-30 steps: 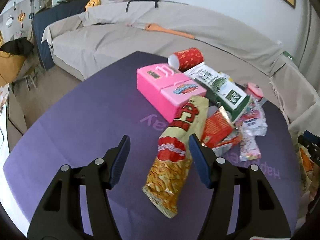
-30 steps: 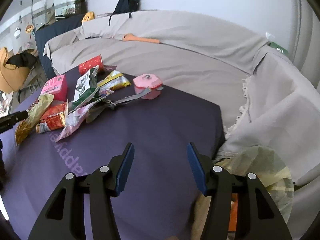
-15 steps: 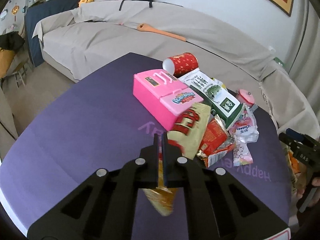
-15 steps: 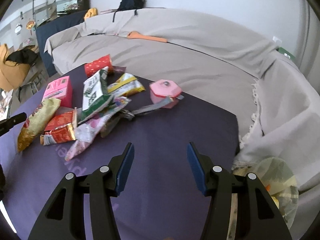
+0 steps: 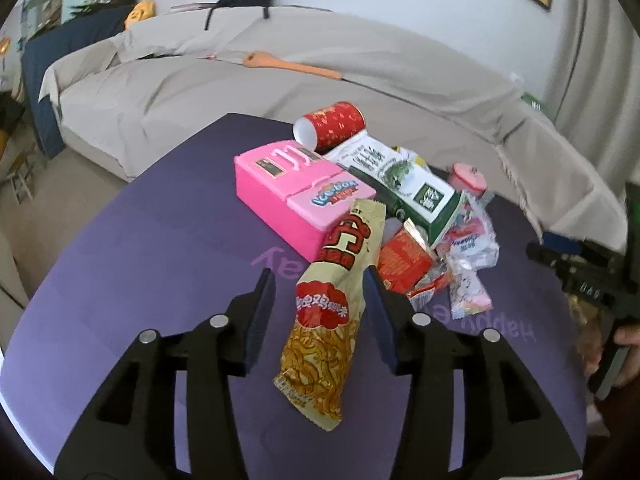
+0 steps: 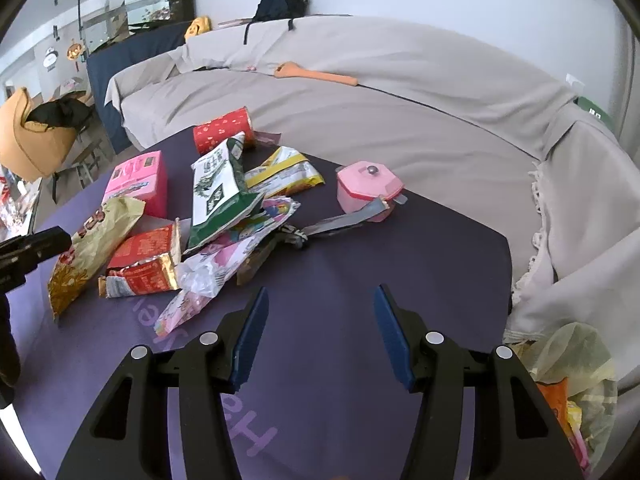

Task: Collect trash
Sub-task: 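Grasp the long yellow chip bag with the left gripper while the right gripper grasps the pink wrapper, then carry the yellow chip bag and pink wrapper over the trash bin with both grippers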

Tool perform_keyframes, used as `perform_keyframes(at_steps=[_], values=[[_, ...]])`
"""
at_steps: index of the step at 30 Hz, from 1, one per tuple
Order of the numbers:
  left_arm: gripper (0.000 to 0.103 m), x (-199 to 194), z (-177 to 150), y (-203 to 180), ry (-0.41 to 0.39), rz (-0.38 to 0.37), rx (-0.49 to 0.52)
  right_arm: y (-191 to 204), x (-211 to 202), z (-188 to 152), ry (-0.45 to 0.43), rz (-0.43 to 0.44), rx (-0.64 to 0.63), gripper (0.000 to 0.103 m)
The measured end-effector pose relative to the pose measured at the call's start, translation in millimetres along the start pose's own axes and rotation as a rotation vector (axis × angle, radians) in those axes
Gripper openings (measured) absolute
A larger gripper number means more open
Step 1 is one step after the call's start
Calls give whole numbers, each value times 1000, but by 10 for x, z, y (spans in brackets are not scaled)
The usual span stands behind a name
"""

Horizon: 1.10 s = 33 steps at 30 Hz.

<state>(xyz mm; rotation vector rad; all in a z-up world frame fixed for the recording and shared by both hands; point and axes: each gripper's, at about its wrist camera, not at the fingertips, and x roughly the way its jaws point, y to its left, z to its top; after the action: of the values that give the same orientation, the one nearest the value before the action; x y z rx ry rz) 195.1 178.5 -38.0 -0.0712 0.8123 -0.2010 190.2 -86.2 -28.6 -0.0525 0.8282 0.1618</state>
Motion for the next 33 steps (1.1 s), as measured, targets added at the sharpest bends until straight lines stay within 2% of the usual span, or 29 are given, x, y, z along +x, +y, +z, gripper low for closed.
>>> perform_keyframes(at_steps=[2,4,6,12,16,21,22,25,26,29,33], values=[[43,68,1,-11,14,18,8,-15,5,5,-3,-4,7,52],[23,154,4,-26,35,32,15,-17,16,19,-4,4,17,52],[20,156,16,-40,32,32,14,1,25,45,-6,20,31,52],[17,-116,89,-23,-32,18,-18,233,129,152,-19,53,60,52],[17,-305,106,11,-79,37,-37,366,253,248,-9,97,88,52],[17,-336,95,109,-78,39,-107,453,507,343,53,150,115,52],[17,-327,85,113,-75,33,-120,461,561,343,70,157,116,50],[17,-293,60,92,-66,25,-135,475,663,316,118,222,101,27],[17,-284,54,76,-64,25,-134,480,668,305,126,233,90,23],[17,-270,55,12,-61,19,-129,462,518,267,91,232,32,15],[17,-295,77,-83,-74,9,-130,349,225,261,38,191,-10,13]])
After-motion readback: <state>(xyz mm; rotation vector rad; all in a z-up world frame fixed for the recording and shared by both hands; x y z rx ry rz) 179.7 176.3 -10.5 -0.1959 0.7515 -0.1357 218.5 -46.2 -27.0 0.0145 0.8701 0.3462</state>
